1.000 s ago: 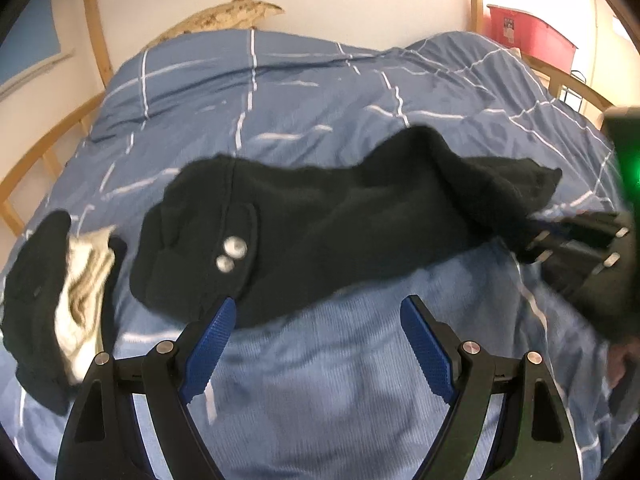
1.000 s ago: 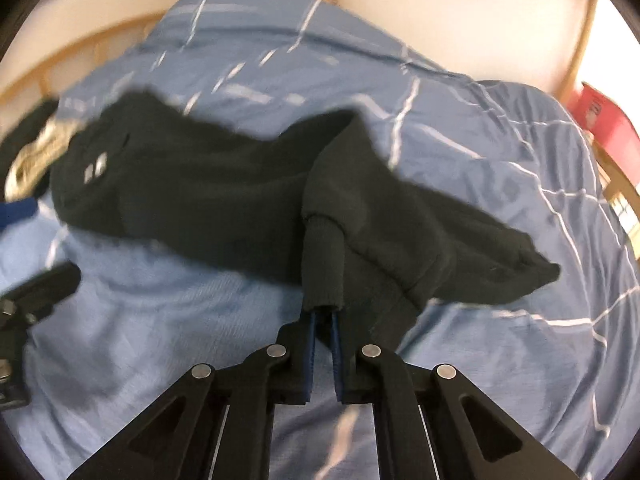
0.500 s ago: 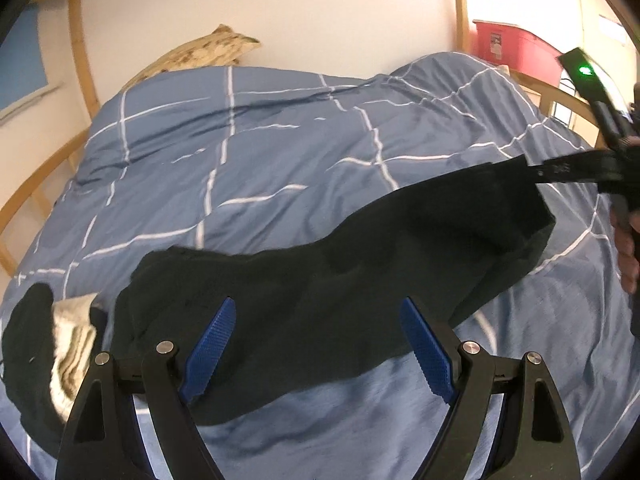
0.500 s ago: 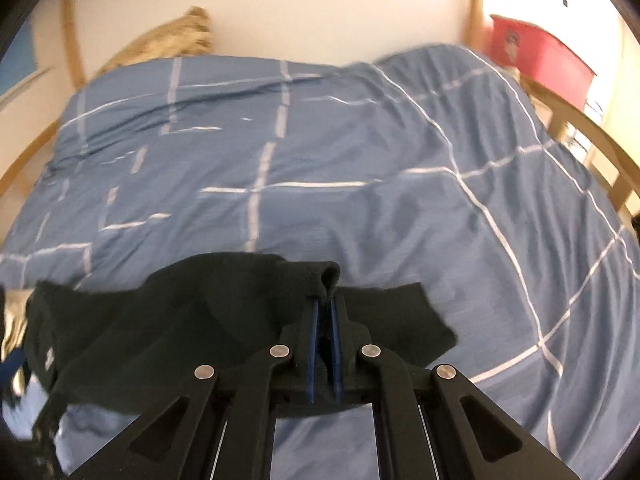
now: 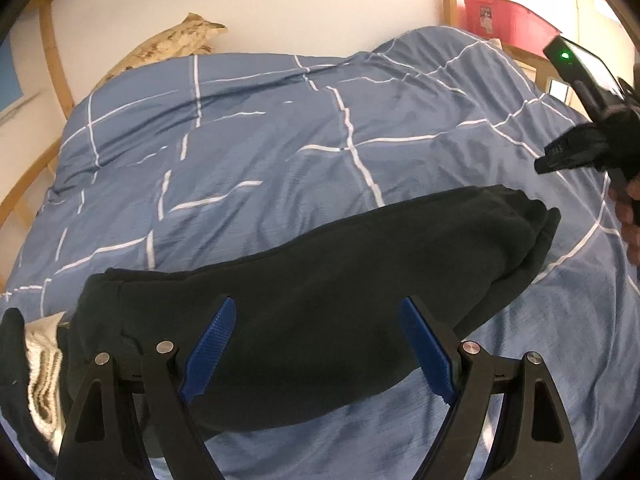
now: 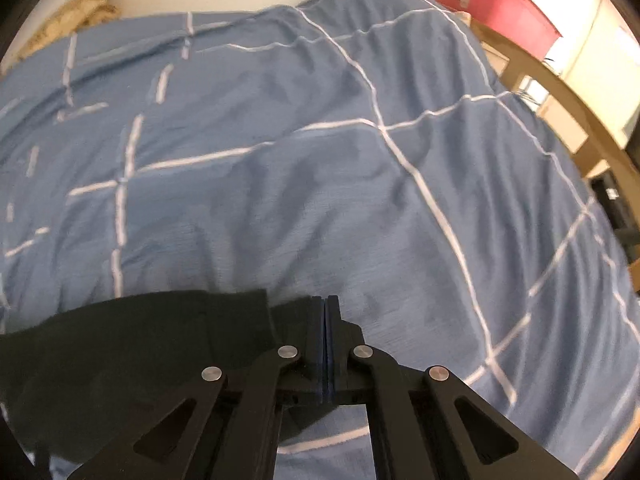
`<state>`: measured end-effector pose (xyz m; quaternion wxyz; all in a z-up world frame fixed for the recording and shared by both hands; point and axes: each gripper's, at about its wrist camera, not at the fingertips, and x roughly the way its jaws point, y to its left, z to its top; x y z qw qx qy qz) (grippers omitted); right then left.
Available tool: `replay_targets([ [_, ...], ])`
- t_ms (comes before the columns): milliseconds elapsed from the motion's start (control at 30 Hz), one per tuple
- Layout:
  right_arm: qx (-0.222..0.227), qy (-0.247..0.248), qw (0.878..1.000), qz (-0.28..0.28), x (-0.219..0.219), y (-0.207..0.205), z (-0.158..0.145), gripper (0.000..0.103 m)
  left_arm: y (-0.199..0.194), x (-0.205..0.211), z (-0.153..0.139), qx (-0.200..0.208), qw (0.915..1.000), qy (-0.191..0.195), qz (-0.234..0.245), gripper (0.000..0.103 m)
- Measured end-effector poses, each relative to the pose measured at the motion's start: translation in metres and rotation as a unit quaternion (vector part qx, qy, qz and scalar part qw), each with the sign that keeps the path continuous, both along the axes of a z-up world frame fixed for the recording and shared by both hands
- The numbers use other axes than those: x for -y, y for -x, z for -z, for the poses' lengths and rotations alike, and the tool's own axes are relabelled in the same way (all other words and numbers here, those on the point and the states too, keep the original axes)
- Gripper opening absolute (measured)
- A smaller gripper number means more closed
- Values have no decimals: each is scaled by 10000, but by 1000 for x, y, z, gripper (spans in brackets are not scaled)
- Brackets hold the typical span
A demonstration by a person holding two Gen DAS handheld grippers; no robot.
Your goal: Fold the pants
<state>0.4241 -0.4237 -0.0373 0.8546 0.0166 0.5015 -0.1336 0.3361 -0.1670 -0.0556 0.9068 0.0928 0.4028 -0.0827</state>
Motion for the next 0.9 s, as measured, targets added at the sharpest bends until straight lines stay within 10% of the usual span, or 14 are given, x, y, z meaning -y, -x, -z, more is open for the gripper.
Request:
replay_targets([
  [133, 163, -850, 9961, -194, 4, 18, 2, 29, 0, 2, 4, -11, 10000, 17, -33, 84],
  [900, 195, -2718, 9612, 422, 33, 34, 63, 36, -12, 36, 2, 143, 9992, -266, 268, 86],
])
